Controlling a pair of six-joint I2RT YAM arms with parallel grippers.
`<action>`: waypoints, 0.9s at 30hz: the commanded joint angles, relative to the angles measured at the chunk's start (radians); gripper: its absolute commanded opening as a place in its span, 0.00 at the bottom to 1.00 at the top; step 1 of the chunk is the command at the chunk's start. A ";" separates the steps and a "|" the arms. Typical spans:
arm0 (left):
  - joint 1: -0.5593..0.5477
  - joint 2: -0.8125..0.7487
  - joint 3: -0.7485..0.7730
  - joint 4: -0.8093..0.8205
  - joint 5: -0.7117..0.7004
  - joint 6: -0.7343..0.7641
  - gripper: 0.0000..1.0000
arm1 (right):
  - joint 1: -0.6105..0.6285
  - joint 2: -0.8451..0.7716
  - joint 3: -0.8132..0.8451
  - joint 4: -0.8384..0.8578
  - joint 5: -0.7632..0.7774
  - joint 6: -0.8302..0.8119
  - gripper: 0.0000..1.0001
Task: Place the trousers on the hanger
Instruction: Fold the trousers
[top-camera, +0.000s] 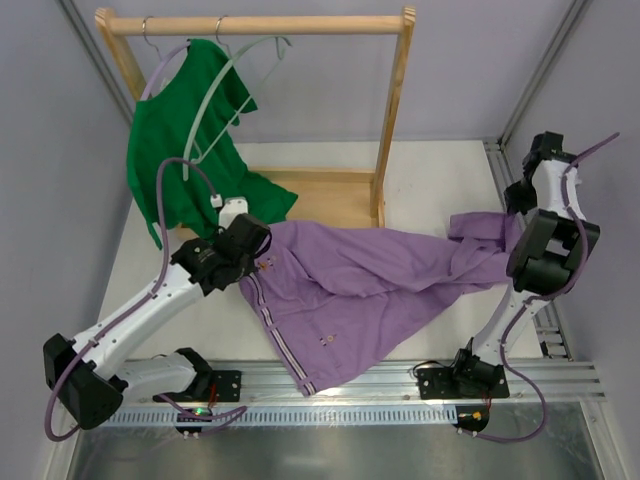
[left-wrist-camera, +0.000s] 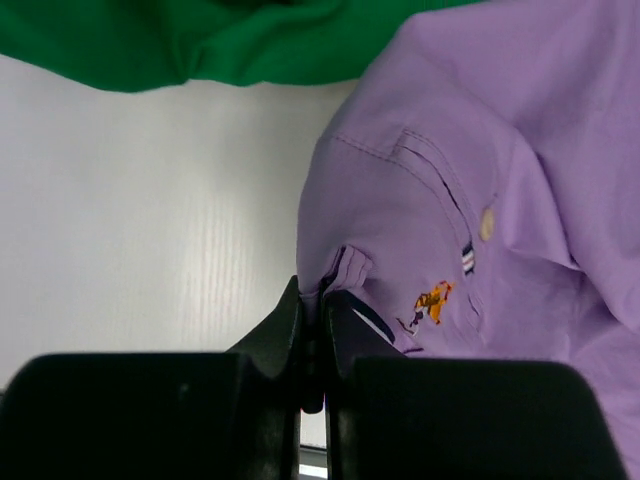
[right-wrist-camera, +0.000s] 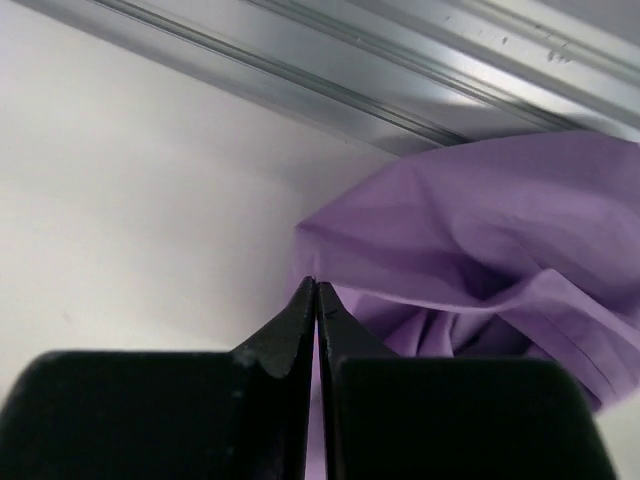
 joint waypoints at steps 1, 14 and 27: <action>0.045 0.006 0.075 -0.033 -0.137 0.022 0.00 | 0.002 -0.222 -0.013 -0.011 0.086 -0.041 0.04; 0.233 -0.046 0.138 -0.126 -0.192 0.085 0.00 | -0.048 -0.509 -0.044 -0.082 0.157 -0.043 0.04; 0.292 -0.048 0.159 -0.125 -0.149 0.117 0.00 | -0.338 -0.771 -0.430 -0.002 -0.027 -0.084 0.04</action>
